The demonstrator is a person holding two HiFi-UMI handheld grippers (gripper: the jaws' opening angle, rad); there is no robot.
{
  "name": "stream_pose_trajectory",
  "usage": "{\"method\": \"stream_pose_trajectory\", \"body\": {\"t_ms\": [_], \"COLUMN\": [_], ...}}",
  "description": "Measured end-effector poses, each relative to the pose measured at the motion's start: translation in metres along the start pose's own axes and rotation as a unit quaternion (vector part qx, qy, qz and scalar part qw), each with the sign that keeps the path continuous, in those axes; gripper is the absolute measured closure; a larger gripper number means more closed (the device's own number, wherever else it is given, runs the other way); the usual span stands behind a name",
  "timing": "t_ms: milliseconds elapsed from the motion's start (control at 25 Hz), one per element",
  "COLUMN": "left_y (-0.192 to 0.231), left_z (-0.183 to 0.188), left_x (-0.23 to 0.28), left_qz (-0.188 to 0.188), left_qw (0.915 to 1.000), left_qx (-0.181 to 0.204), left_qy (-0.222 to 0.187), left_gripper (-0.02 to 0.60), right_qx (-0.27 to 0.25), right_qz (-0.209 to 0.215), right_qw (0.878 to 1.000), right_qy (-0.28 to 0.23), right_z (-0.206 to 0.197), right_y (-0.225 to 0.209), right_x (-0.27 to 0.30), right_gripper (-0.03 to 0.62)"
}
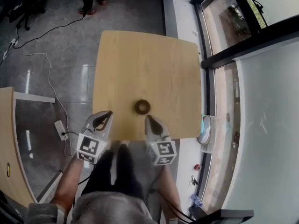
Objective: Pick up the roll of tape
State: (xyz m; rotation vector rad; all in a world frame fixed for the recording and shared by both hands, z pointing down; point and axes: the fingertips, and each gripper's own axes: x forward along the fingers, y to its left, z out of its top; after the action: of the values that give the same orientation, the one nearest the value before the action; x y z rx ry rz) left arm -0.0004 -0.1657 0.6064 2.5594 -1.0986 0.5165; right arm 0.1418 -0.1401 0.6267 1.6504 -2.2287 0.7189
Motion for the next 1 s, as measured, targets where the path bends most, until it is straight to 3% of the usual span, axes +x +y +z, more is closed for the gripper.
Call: {"method": "stream_pose_trajectory", "body": {"t_ms": [480, 840, 1000], "left_y": [0.0, -0.005, -0.005], "left_z": [-0.007, -0.002, -0.004], "left_x": [0.005, 0.004, 0.0], "left_qz": [-0.007, -0.013, -0.012], "left_qw": [0.9999, 0.9998, 0.9997], "left_qx": [-0.013, -0.017, -0.019], "left_qy": [0.008, 0.005, 0.008], "left_gripper": [0.581, 0.581, 0.581], "right_qx": [-0.059, -0.063, -0.079], "right_qz": [0.023, 0.038, 0.037], "right_qw": [0.996, 0.99, 0.985], "right_qy": [0.068, 0.117, 0.147], "right_z": [-0.031, -0.057, -0.065], "right_y": [-0.004, -0.005, -0.002], "right_x": [0.038, 0.065, 0.073], "right_gripper": [0.575, 0.446, 0.422]}}
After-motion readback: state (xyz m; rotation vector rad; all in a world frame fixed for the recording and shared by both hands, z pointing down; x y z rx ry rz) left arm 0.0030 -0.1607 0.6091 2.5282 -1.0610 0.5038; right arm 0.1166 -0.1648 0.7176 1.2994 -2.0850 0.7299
